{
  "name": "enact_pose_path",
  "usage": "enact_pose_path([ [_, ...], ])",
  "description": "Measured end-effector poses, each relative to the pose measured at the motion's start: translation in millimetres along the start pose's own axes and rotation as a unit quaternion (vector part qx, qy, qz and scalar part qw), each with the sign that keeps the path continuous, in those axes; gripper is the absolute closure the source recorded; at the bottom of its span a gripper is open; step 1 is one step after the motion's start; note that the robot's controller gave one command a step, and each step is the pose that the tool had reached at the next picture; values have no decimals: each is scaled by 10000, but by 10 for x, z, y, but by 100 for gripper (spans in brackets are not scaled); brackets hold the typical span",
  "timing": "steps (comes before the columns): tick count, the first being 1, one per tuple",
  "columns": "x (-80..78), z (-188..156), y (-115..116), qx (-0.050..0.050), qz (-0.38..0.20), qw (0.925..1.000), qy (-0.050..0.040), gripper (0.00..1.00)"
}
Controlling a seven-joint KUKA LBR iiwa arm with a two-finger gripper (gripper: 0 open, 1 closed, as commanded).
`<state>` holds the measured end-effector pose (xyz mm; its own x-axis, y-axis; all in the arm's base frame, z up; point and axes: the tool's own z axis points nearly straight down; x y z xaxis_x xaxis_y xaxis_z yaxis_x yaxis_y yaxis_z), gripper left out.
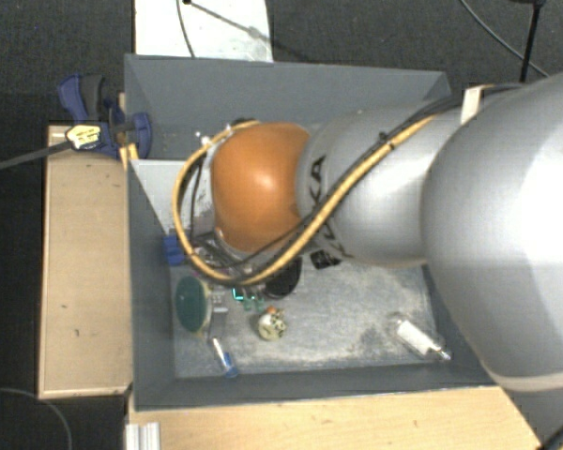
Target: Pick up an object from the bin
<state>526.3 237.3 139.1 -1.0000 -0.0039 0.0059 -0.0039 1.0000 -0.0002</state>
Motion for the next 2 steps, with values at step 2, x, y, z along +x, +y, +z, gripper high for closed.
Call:
enact_pose_path([
  [2,-305,627,67,-13,-3444,9388,-53,0],
])
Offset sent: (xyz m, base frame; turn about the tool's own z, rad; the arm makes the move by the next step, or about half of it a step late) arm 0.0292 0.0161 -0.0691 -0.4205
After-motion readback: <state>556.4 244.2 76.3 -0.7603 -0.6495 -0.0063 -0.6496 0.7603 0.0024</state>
